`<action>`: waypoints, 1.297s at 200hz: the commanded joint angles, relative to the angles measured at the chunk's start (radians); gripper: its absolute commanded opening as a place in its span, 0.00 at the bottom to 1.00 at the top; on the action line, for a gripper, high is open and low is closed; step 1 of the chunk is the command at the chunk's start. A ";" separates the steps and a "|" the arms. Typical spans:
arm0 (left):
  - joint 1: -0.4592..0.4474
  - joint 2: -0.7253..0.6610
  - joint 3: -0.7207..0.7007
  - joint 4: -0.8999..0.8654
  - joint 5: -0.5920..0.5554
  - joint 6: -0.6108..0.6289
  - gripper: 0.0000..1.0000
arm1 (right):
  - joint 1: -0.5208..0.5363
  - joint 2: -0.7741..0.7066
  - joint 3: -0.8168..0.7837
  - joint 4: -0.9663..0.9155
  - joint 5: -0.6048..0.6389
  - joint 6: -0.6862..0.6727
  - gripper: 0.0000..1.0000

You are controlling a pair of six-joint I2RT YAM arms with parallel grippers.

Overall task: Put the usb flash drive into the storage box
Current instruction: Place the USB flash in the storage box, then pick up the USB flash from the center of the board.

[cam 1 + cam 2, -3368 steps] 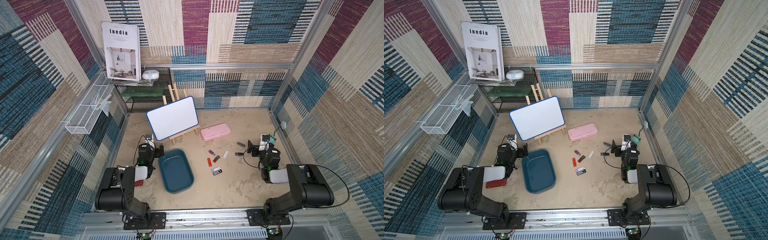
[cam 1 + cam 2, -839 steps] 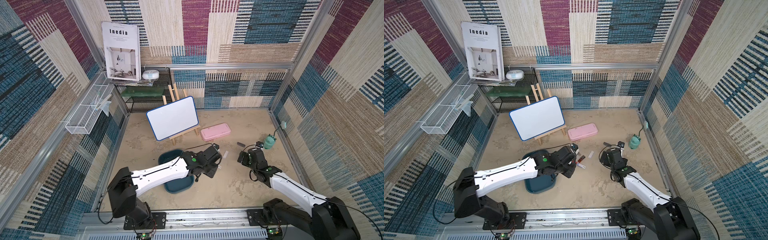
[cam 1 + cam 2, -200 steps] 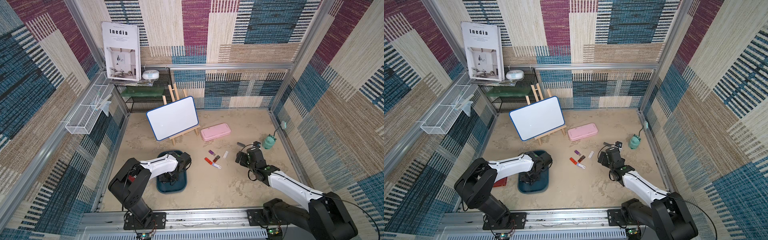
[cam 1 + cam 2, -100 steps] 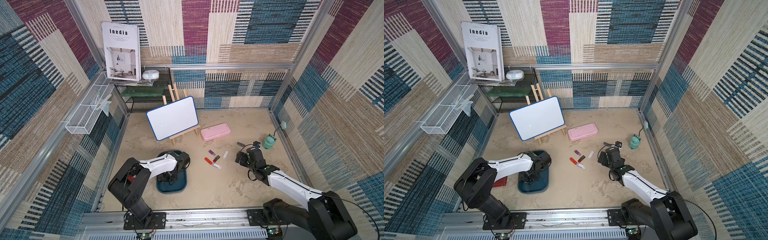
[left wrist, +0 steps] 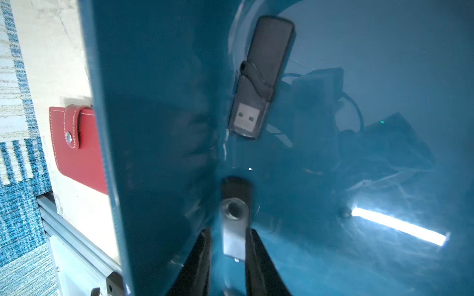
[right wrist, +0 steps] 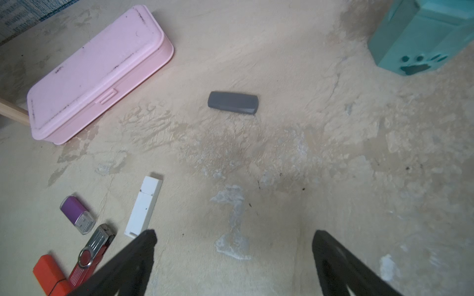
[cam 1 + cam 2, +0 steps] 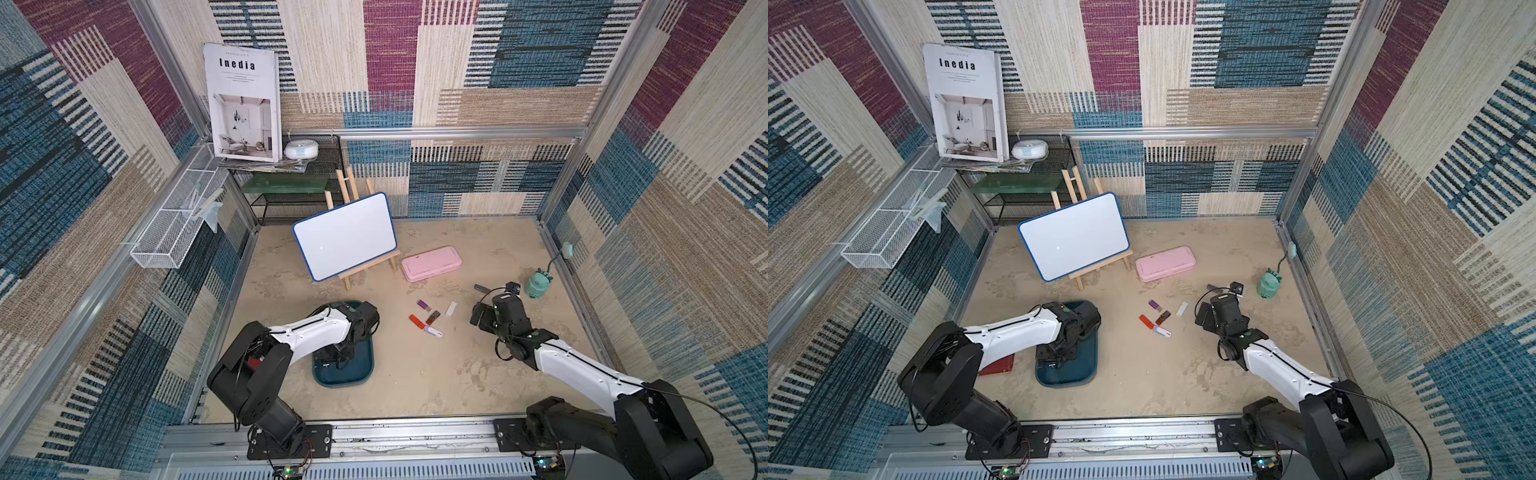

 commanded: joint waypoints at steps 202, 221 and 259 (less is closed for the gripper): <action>-0.015 -0.790 0.154 -0.110 0.322 0.372 0.36 | -0.089 0.412 0.430 -0.249 0.058 -0.153 1.00; -0.015 -0.853 0.109 -0.051 0.374 0.390 0.36 | -0.093 0.549 0.561 -0.313 0.033 -0.203 1.00; -0.015 -0.925 0.041 0.018 0.393 0.403 0.39 | -0.103 0.738 0.745 -0.381 0.004 -0.284 1.00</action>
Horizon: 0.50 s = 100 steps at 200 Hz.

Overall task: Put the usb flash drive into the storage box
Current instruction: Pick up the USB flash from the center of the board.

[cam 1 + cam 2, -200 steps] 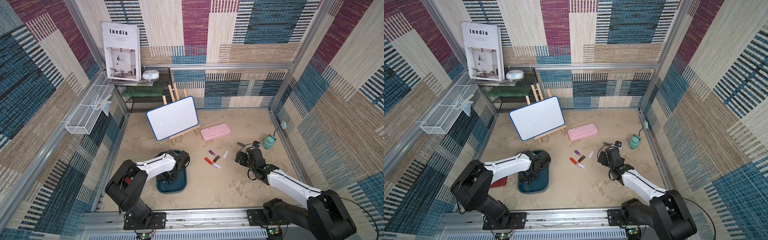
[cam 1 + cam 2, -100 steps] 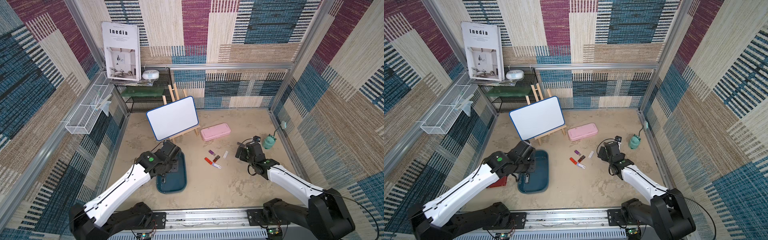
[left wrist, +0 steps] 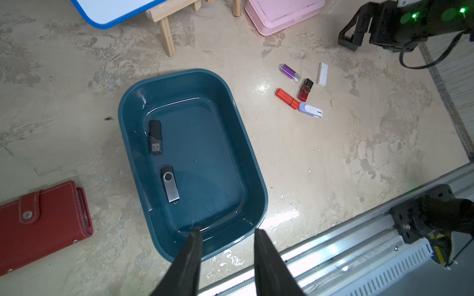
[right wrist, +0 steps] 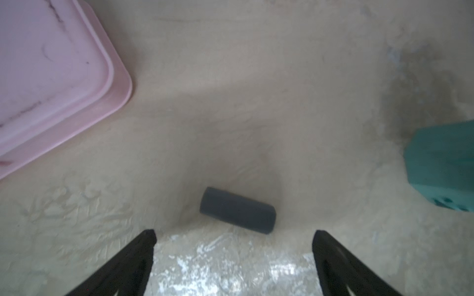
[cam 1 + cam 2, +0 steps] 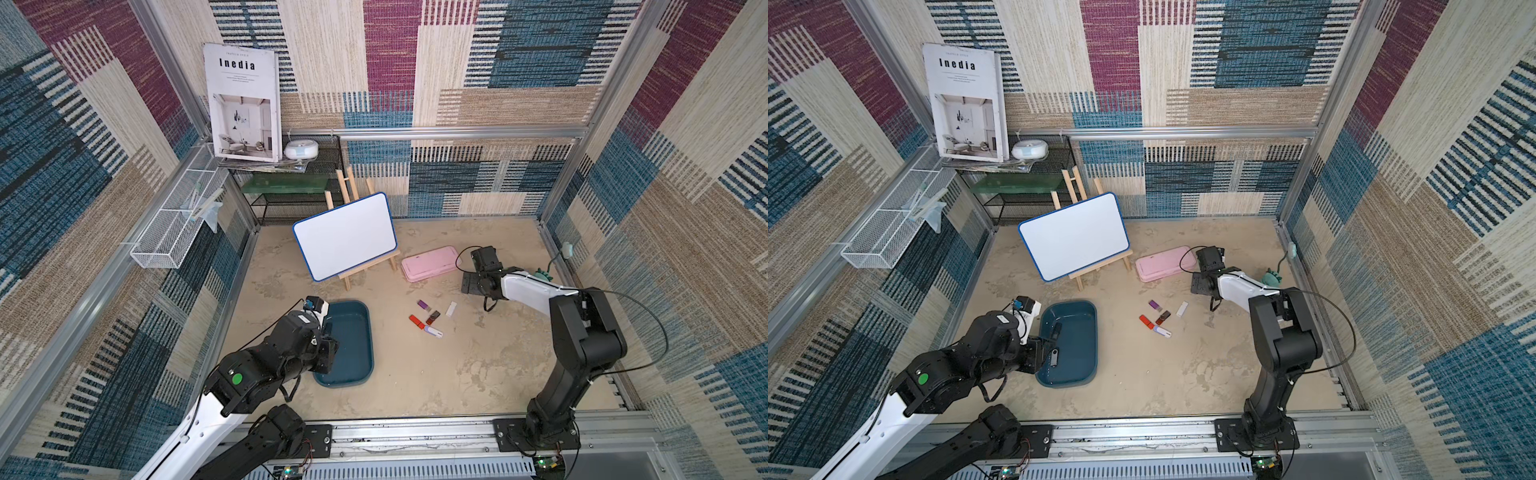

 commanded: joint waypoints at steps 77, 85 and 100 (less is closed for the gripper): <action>0.000 -0.037 -0.026 0.084 0.064 0.039 0.39 | -0.061 0.142 0.154 -0.057 -0.228 -0.132 0.91; 0.000 -0.035 -0.026 0.086 0.066 0.038 0.39 | -0.061 0.143 0.153 -0.060 -0.233 -0.130 0.90; -0.001 -0.037 -0.027 0.085 0.067 0.038 0.39 | -0.062 0.143 0.145 -0.076 -0.250 -0.130 0.88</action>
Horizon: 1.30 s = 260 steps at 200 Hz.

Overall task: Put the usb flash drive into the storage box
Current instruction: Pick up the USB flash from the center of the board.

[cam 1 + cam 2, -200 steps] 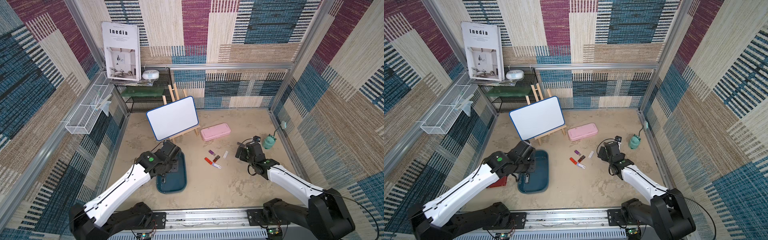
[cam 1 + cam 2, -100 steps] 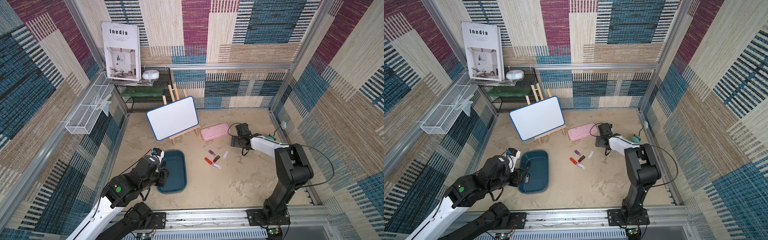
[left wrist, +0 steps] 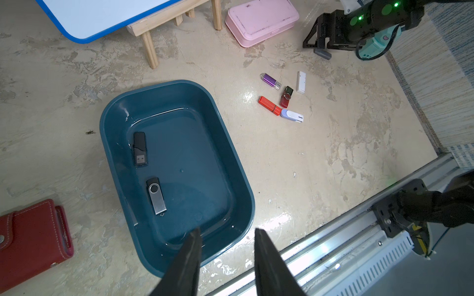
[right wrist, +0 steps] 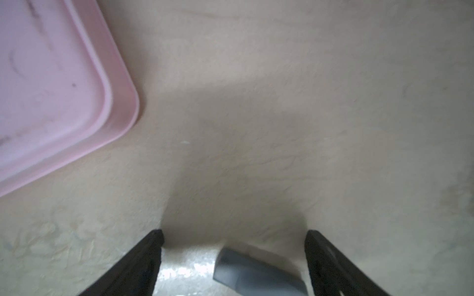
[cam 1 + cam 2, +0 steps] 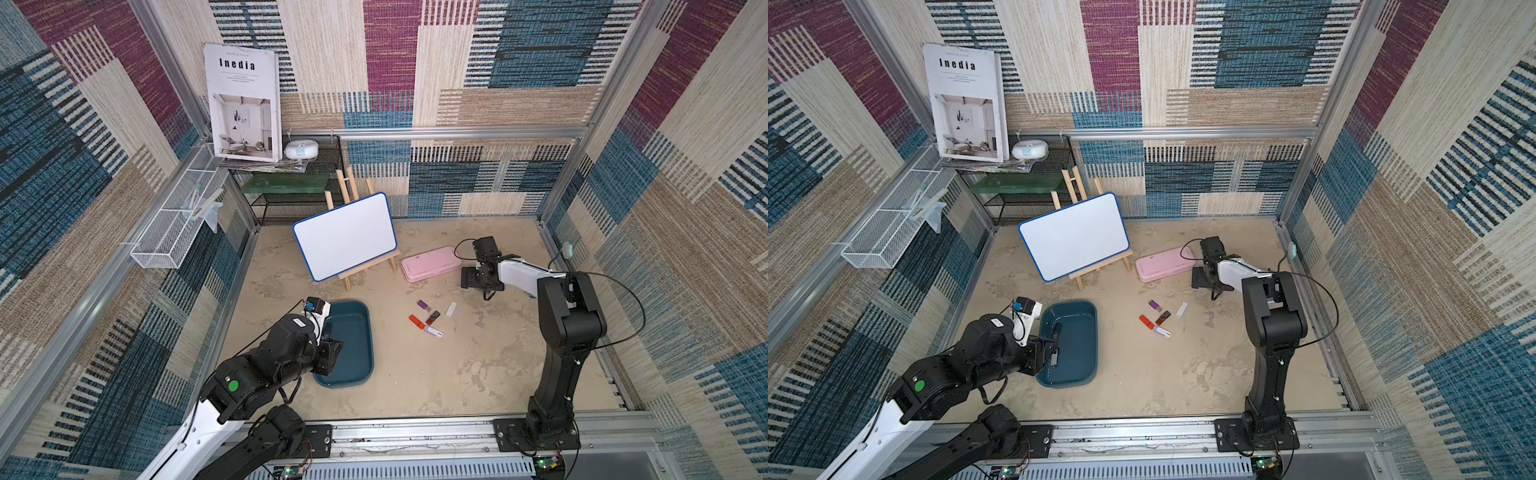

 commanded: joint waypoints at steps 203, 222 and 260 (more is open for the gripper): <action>0.000 -0.003 -0.004 0.025 0.009 0.013 0.39 | 0.008 -0.054 -0.098 -0.074 0.036 0.026 0.47; 0.000 -0.005 -0.004 0.026 0.009 0.013 0.39 | 0.008 -0.058 -0.106 -0.076 0.033 0.026 0.44; -0.001 -0.005 -0.004 0.026 0.008 0.012 0.40 | 0.010 -0.051 -0.114 -0.089 0.030 0.028 0.34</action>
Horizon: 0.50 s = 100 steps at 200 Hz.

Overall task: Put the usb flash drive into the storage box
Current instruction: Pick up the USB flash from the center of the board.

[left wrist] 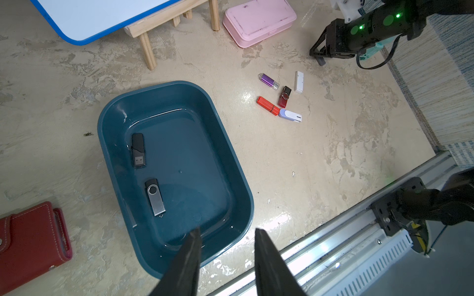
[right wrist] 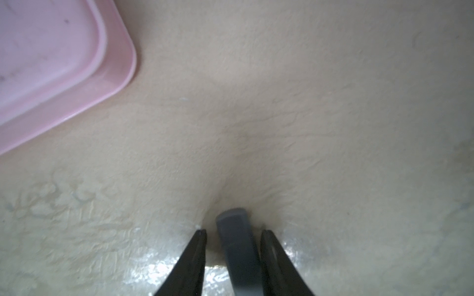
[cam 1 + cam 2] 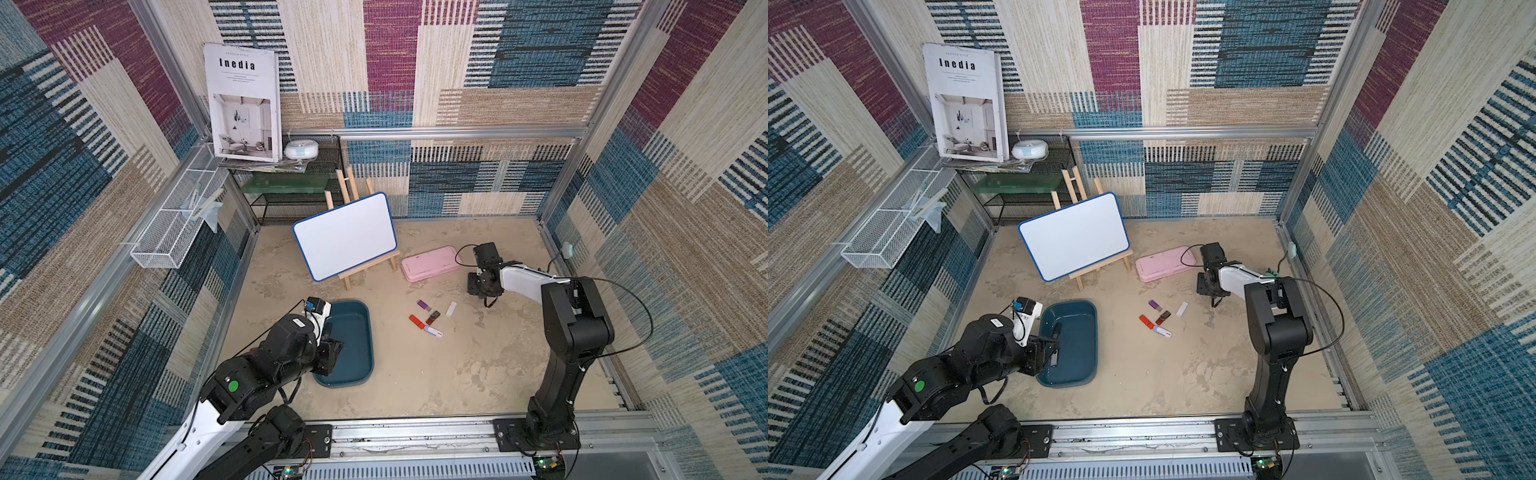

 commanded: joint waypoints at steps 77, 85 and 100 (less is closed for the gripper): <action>0.000 0.002 -0.002 0.021 0.003 0.005 0.40 | 0.007 -0.025 -0.055 -0.112 0.019 0.000 0.16; 0.000 0.003 -0.001 0.020 0.002 0.004 0.40 | 0.007 -0.021 -0.051 -0.112 0.019 -0.001 0.14; -0.001 0.002 -0.001 0.020 0.001 0.004 0.40 | 0.007 -0.023 -0.045 -0.107 0.023 0.002 0.11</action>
